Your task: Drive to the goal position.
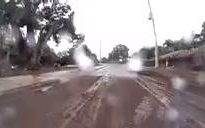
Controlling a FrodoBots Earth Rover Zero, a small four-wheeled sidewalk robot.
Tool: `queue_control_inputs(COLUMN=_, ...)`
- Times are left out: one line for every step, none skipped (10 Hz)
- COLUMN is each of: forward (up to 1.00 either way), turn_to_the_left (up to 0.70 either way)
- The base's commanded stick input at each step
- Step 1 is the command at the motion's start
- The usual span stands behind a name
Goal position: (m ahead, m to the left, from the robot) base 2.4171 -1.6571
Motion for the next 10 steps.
queue_control_inputs(forward=0.85, turn_to_the_left=0.00)
queue_control_inputs(forward=0.85, turn_to_the_left=0.00)
queue_control_inputs(forward=0.85, turn_to_the_left=-0.27)
queue_control_inputs(forward=0.85, turn_to_the_left=-0.27)
queue_control_inputs(forward=0.85, turn_to_the_left=-0.27)
queue_control_inputs(forward=0.85, turn_to_the_left=-0.27)
queue_control_inputs(forward=0.85, turn_to_the_left=-0.27)
queue_control_inputs(forward=0.85, turn_to_the_left=-0.27)
queue_control_inputs(forward=0.85, turn_to_the_left=-0.27)
queue_control_inputs(forward=0.85, turn_to_the_left=-0.27)
